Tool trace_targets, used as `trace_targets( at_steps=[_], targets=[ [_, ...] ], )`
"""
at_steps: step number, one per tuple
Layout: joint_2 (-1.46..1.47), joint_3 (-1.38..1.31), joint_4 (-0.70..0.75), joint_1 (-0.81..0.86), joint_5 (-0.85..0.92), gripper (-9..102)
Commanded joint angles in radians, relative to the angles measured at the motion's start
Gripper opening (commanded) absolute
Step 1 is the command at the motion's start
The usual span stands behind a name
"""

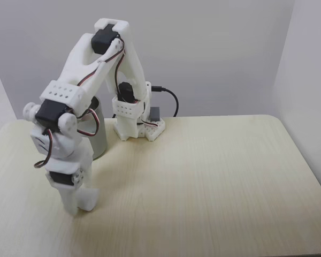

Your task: Grasp a dressing and put it in the cup.

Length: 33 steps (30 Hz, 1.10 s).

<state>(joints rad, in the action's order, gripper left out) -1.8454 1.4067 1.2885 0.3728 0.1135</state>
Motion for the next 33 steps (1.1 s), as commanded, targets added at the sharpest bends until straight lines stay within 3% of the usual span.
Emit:
trace_targets(
  at_steps=[1,12,25,33],
  targets=[
    [-0.002,0.048,-0.002,-0.002,0.003,1],
    [0.084,0.051,0.06,-0.003,-0.046,0],
    [0.373,0.4,0.526,0.101,-0.11,0],
    [0.571,0.396,0.549,0.244,-0.089,0]
  ],
)
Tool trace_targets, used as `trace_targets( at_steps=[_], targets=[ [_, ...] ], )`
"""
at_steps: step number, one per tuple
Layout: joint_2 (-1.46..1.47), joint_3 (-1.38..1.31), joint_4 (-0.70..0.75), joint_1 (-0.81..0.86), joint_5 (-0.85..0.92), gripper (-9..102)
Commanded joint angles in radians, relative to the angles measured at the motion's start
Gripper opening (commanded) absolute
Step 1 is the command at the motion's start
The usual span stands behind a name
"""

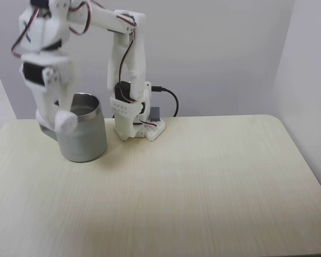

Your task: Grasp a dressing and put it in the cup.

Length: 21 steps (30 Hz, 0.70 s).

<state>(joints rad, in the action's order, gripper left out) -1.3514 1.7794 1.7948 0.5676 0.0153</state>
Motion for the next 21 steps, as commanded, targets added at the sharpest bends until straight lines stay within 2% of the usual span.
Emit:
trace_targets(
  at_steps=[1,8,15,21],
  targets=[
    [0.095,0.012,0.044,0.072,0.015,0],
    [0.215,-0.118,0.048,0.23,0.069,0],
    [0.268,-0.282,0.048,0.39,0.206,0],
    [0.299,-0.318,0.048,0.43,0.342,0]
  ],
)
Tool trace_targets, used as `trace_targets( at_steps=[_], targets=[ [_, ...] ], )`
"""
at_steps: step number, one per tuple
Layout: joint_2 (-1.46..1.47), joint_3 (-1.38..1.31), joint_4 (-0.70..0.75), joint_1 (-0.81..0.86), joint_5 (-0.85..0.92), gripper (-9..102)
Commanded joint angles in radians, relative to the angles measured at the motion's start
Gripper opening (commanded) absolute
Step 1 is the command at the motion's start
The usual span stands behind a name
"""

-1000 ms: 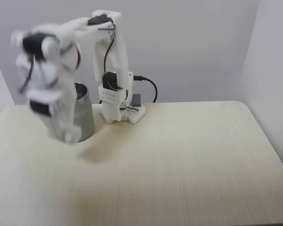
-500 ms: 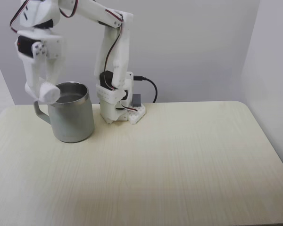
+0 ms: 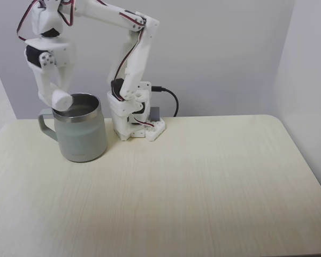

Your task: Grasp a dressing and put it in the cup.

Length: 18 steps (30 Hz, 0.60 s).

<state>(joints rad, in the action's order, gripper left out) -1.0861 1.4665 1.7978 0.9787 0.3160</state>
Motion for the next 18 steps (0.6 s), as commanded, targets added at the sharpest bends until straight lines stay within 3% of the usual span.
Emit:
trace_targets(
  at_steps=[1,7,18],
  targets=[
    [0.041,-0.012,0.044,0.031,0.067,0],
    [0.094,-0.092,0.046,0.077,0.247,0],
    [0.12,-0.146,0.046,0.048,0.334,0]
  ],
)
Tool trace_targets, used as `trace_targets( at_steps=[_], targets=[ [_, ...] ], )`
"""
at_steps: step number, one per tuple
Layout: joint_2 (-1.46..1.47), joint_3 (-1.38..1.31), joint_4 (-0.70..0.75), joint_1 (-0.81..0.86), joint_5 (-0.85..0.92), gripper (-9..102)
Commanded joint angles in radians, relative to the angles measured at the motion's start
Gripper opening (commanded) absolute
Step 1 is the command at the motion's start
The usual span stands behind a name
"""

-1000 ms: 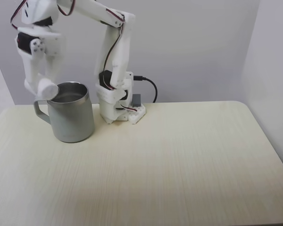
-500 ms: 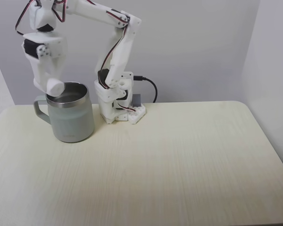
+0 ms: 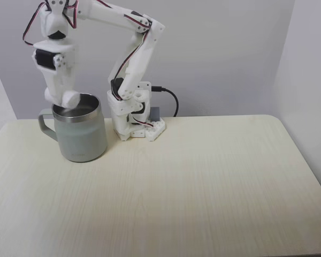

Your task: Grasp a dressing and put it in the cup.

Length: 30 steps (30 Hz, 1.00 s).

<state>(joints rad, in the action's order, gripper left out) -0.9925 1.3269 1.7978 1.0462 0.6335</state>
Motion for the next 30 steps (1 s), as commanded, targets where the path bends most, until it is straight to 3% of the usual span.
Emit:
trace_targets(
  at_steps=[1,3,7,10,30],
  targets=[
    [0.031,-0.011,0.044,-0.023,0.023,0],
    [0.046,-0.02,0.044,-0.026,0.034,3],
    [0.114,-0.031,0.043,-0.026,0.044,20],
    [0.152,-0.029,0.043,-0.028,0.044,25],
    [0.054,-0.048,0.041,-0.029,0.064,24]
  ],
)
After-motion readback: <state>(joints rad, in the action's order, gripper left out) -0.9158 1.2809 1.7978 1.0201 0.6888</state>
